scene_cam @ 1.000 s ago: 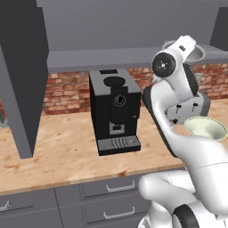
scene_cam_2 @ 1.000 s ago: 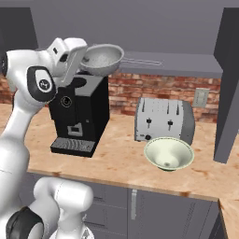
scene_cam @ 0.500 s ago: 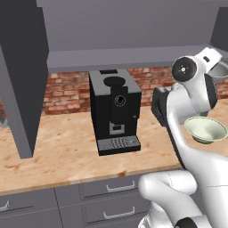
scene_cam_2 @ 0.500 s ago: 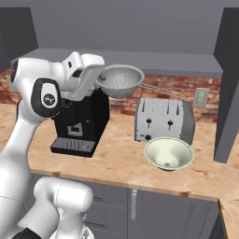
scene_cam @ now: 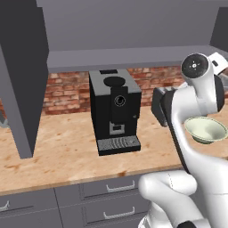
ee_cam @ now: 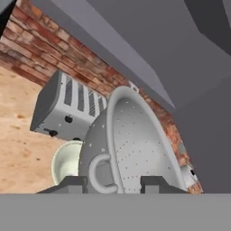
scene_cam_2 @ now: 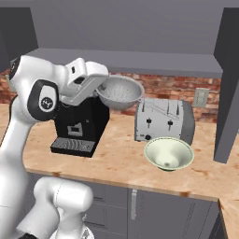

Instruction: Open the cabinet and setup a tea strainer by placing it in the bowl upright.

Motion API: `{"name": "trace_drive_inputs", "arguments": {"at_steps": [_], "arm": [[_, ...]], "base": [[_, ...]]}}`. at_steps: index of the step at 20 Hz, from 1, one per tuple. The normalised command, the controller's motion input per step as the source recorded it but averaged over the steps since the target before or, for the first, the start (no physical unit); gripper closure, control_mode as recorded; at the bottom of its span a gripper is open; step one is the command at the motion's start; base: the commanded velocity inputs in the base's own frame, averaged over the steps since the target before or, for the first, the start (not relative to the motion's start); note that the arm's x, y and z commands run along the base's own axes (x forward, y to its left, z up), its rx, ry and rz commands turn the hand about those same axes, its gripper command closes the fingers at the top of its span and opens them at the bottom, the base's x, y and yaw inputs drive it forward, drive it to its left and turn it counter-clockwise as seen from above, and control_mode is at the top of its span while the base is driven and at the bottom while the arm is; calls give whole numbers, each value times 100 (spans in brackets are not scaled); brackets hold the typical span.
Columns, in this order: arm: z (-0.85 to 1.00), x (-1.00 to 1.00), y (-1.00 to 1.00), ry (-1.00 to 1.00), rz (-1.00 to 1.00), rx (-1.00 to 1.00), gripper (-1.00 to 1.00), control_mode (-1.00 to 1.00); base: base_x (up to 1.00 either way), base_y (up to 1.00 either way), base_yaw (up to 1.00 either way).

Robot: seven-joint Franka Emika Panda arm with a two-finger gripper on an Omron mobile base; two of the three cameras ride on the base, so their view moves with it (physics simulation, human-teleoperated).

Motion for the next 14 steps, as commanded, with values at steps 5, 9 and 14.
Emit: {"name": "trace_drive_inputs", "arguments": {"at_steps": [5, 9, 14], "arm": [[-19, -5, -7, 0, 0, 10, 100, -100], [-48, 0, -26, 0, 2, 6, 100, -100], [-67, 0, -21, 0, 5, 0, 100, -100]], "base": [[0, 0, 0], [0, 0, 0], [0, 0, 0]]}}
